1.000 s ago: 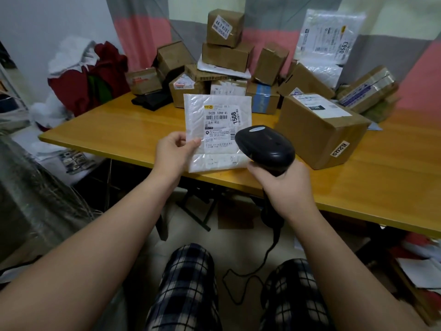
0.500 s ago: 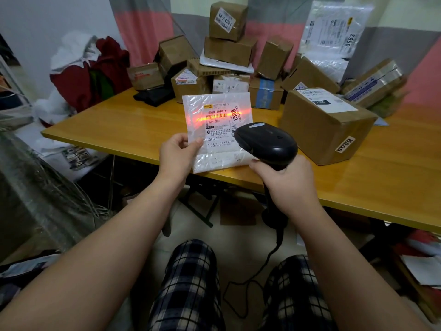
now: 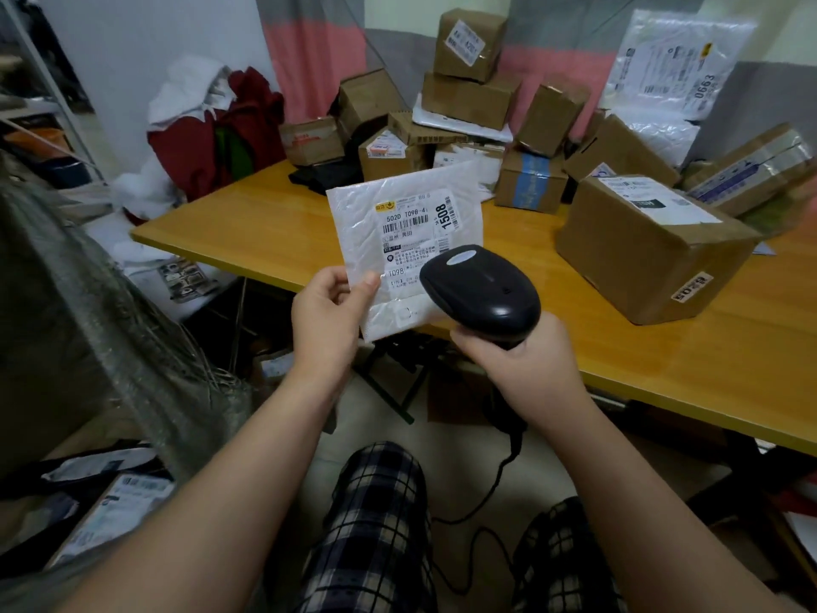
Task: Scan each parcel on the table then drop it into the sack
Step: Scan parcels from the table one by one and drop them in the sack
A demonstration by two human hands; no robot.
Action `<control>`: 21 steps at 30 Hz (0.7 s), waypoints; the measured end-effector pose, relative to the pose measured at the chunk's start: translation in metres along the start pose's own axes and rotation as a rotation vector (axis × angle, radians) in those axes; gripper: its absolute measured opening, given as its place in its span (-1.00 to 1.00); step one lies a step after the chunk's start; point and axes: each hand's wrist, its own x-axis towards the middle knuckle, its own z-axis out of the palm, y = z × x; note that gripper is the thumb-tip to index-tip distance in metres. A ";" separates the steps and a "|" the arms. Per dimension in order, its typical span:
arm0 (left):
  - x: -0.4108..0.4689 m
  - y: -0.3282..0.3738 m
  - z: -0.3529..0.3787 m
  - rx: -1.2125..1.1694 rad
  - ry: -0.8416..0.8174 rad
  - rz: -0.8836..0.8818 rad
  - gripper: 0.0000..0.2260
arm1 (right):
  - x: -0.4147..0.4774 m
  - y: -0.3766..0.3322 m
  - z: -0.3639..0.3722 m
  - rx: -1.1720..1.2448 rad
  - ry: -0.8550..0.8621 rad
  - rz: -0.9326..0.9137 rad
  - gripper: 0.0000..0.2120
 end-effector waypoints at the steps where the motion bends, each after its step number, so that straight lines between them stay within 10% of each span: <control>1: -0.007 0.000 -0.014 0.019 0.042 0.014 -0.93 | 0.001 0.000 0.010 -0.005 -0.040 -0.005 -0.79; 16: -0.097 -0.038 -0.308 0.667 0.714 -0.052 -0.90 | -0.017 0.016 0.271 -0.076 -0.758 0.188 -0.51; 21: -0.098 -0.059 -0.336 0.723 0.675 -0.207 -0.88 | -0.024 0.049 0.327 -0.157 -0.649 0.344 -0.43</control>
